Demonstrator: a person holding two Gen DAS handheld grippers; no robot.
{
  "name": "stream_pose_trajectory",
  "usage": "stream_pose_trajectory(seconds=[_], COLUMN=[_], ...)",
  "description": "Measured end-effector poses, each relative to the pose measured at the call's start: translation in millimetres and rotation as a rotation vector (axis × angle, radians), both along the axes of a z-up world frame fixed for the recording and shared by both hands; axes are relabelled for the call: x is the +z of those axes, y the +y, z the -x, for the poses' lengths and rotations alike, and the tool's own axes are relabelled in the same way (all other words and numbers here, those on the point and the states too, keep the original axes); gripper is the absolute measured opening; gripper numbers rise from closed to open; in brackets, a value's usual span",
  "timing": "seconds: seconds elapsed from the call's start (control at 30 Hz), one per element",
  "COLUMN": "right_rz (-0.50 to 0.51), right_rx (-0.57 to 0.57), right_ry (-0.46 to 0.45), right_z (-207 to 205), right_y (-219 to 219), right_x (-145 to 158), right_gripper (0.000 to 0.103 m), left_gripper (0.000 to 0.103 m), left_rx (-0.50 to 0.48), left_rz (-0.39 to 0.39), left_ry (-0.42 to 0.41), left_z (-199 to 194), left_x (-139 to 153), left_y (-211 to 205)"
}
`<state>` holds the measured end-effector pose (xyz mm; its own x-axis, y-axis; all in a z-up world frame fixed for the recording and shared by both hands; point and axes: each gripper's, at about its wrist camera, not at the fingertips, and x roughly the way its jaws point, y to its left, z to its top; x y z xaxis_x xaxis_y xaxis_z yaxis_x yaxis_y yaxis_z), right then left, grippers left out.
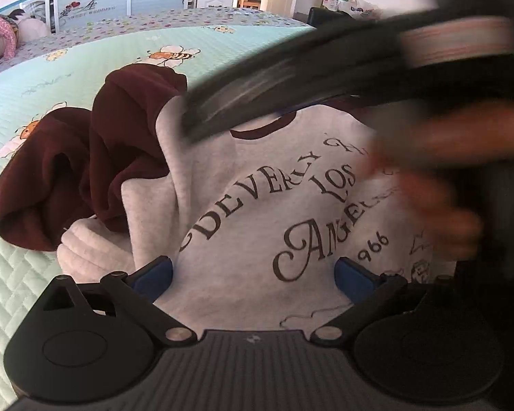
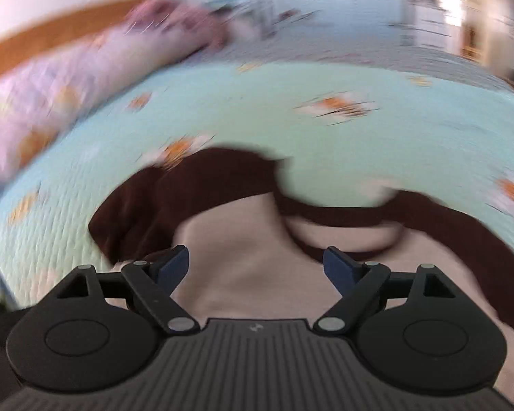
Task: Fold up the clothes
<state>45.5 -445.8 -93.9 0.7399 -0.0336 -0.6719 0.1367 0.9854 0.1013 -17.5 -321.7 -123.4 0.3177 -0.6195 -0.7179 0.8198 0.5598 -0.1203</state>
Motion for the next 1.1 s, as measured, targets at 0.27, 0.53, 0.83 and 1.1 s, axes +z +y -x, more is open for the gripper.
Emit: stream_pose_trajectory(seconds=[0.27, 0.53, 0.83, 1.1], right_rz=[-0.105, -0.157, -0.155, -0.013], right_rx=[-0.356, -0.511, -0.411, -0.389], right_ry=[0.1, -0.084, -0.017, -0.075], right_z=[7, 100, 78, 84], right_y=[-96, -123, -72, -53], right_x=[-28, 13, -38, -54], right_gripper=[0.08, 0.084, 0.089, 0.092], left_gripper=[0.103, 0.103, 0.103, 0.103], left_rx=[0.004, 0.152, 0.312, 0.465], left_rz=[0.041, 0.243, 0.036, -0.091], left_ry=[0.023, 0.013, -0.114, 0.053], left_z=[-5, -42, -110, -173], left_x=[4, 48, 38, -23], left_y=[5, 38, 69, 37])
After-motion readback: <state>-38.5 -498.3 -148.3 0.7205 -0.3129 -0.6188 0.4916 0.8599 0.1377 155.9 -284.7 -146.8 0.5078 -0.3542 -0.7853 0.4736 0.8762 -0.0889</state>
